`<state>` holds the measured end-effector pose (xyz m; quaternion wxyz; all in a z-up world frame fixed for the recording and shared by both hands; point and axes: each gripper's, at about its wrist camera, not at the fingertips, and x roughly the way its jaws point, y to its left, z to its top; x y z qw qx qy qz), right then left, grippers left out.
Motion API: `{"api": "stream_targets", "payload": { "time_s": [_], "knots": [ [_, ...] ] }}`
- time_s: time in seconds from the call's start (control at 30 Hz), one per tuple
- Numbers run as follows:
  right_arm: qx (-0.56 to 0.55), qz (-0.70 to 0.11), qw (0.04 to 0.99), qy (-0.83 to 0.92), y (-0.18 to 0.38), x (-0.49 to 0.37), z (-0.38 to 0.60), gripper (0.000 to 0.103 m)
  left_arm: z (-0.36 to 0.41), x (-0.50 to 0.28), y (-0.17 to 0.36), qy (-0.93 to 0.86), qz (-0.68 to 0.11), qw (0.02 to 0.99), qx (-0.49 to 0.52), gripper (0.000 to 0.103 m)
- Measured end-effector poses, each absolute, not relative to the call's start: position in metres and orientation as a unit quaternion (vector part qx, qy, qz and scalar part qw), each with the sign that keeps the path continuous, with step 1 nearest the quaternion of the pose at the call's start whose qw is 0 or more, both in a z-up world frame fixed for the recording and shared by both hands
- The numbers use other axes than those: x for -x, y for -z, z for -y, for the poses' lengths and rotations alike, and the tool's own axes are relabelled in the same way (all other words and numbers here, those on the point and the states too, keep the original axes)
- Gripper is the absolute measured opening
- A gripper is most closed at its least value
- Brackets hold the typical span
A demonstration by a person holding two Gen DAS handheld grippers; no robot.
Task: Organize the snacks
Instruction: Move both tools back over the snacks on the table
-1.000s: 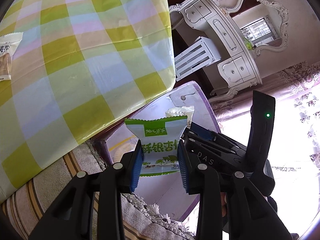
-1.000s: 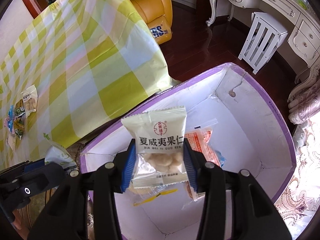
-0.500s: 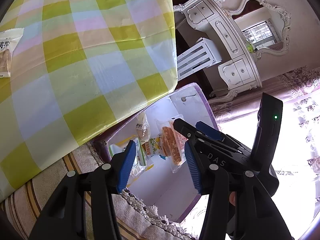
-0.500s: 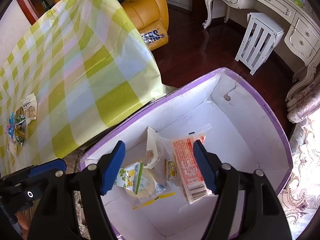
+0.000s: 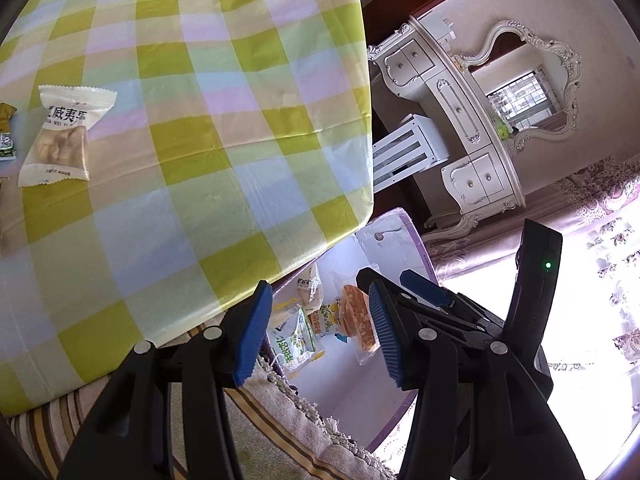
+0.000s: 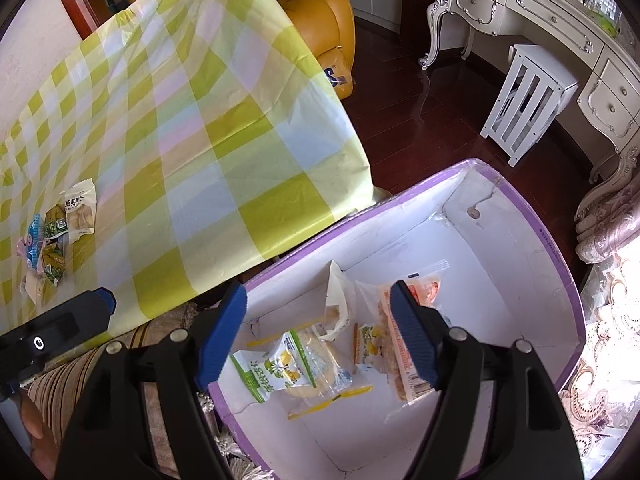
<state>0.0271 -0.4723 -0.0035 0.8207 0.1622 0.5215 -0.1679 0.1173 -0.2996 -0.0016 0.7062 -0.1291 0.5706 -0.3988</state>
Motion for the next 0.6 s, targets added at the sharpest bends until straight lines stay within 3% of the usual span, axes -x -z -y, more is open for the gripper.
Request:
{"api": "stream_targets", "payload": {
  "time_s": [0.6],
  "knots": [
    [-0.136, -0.530, 0.834, 0.070, 0.001, -0.058, 0.378, 0.074, 0.191, -0.124, 0.000, 0.327, -0.546, 0.754, 0.164, 0.049]
  ]
}}
